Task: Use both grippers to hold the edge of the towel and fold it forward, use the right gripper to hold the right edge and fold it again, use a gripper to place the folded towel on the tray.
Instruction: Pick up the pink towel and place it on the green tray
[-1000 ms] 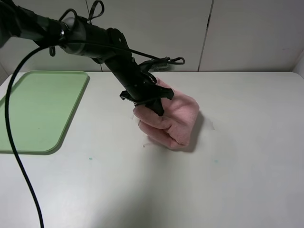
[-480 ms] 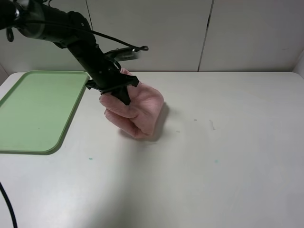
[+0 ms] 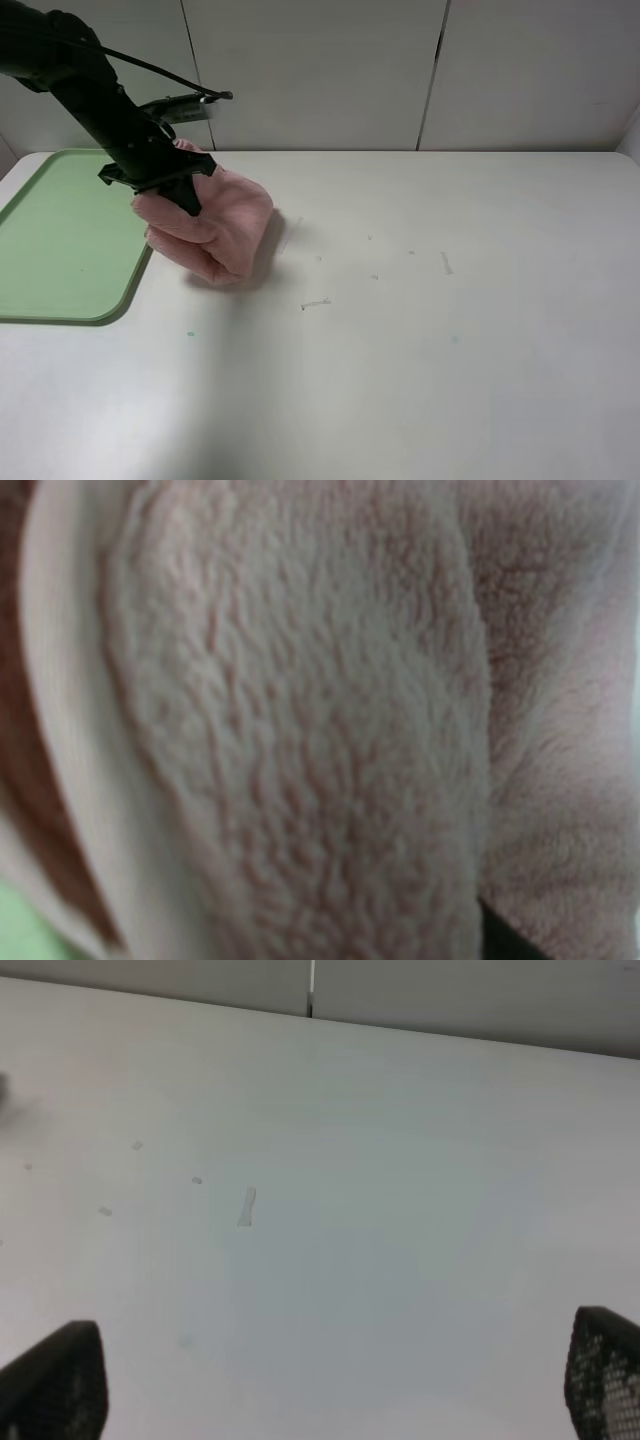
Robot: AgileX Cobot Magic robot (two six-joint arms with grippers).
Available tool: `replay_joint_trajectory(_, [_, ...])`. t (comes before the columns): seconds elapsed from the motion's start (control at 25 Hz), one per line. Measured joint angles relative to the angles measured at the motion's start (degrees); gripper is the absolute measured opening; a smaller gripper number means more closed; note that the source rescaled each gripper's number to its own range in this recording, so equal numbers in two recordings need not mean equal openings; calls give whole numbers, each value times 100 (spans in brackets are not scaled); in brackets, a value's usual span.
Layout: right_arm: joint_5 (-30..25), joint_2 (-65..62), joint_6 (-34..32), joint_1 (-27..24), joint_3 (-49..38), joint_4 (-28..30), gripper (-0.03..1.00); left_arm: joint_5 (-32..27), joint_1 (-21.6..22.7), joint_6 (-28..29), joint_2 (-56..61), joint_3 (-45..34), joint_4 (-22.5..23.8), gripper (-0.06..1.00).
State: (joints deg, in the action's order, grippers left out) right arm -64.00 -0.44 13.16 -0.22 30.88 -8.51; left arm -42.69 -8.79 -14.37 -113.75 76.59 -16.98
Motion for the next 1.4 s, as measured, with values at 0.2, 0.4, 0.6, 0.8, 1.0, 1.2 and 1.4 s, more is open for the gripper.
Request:
replay_joint_trajectory(0.2, [5, 0, 0, 0, 0, 0, 100, -42, 486, 0, 82, -85, 165, 17])
replay_joint_trajectory(0.4, [5, 0, 0, 0, 0, 0, 100, -47, 854, 96, 82, -89, 473, 17])
replay_joint_trajectory(0.6, [5, 0, 0, 0, 0, 0, 100, -14, 1135, 311, 82, -89, 895, 17])
replay_joint_trajectory(0.8, [5, 0, 0, 0, 0, 0, 100, 33, 1414, 527, 88, -89, 1149, 17])
replay_joint_trajectory(1.0, [5, 0, 0, 0, 0, 0, 100, 85, 1607, 583, 88, -89, 1364, 17])
replay_joint_trajectory(1.2, [0, 0, 0, 0, 0, 0, 100, 110, 1628, 821, 88, -89, 1807, 17])
replay_joint_trajectory(1.4, [0, 0, 0, 0, 0, 0, 100, 110, 1628, 1040, 88, -89, 2005, 17])
